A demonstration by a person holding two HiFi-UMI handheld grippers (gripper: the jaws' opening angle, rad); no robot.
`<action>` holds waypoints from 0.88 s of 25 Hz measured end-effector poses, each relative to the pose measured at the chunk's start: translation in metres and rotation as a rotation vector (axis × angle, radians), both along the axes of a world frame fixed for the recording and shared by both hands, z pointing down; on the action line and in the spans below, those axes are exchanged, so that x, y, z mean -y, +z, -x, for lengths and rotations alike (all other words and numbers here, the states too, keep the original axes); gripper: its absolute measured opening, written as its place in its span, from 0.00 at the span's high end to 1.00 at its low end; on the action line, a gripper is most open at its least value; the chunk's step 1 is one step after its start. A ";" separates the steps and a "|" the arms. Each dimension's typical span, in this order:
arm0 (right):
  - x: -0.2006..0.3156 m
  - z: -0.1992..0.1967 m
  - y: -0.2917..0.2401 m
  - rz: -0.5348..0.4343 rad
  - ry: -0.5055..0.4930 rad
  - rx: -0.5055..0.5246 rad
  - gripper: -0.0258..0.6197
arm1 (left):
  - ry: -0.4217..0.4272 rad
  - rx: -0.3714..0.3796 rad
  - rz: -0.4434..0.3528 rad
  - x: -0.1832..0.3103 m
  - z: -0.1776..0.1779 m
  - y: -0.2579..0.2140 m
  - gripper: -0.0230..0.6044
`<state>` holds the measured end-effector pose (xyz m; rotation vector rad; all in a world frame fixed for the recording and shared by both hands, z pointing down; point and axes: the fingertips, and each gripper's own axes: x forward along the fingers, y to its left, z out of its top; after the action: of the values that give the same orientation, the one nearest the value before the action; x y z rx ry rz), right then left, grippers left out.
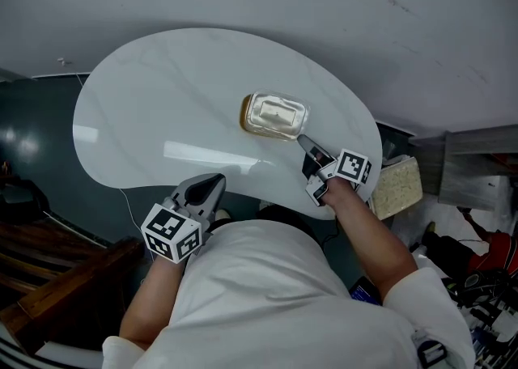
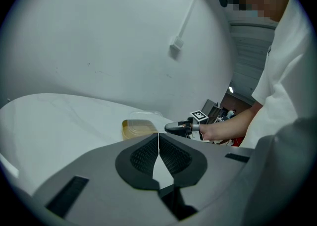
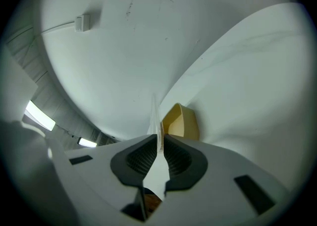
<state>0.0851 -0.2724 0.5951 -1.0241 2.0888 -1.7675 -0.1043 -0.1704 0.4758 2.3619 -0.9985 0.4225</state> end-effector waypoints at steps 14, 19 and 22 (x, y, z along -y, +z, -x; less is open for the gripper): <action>-0.069 0.062 -0.064 -0.061 -0.083 0.090 0.88 | -0.007 -0.130 -0.015 -0.015 0.046 -0.021 0.93; -0.106 0.085 -0.076 -0.054 -0.084 0.109 0.88 | -0.053 -0.229 0.006 -0.026 0.074 -0.033 0.93; -0.127 0.097 -0.082 -0.061 -0.089 0.096 0.88 | -0.053 -0.226 -0.010 -0.032 0.088 -0.035 0.93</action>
<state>-0.0116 -0.1452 0.5134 -0.8258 2.1455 -1.7443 -0.1920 -0.1381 0.4410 2.3240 -0.9557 0.1261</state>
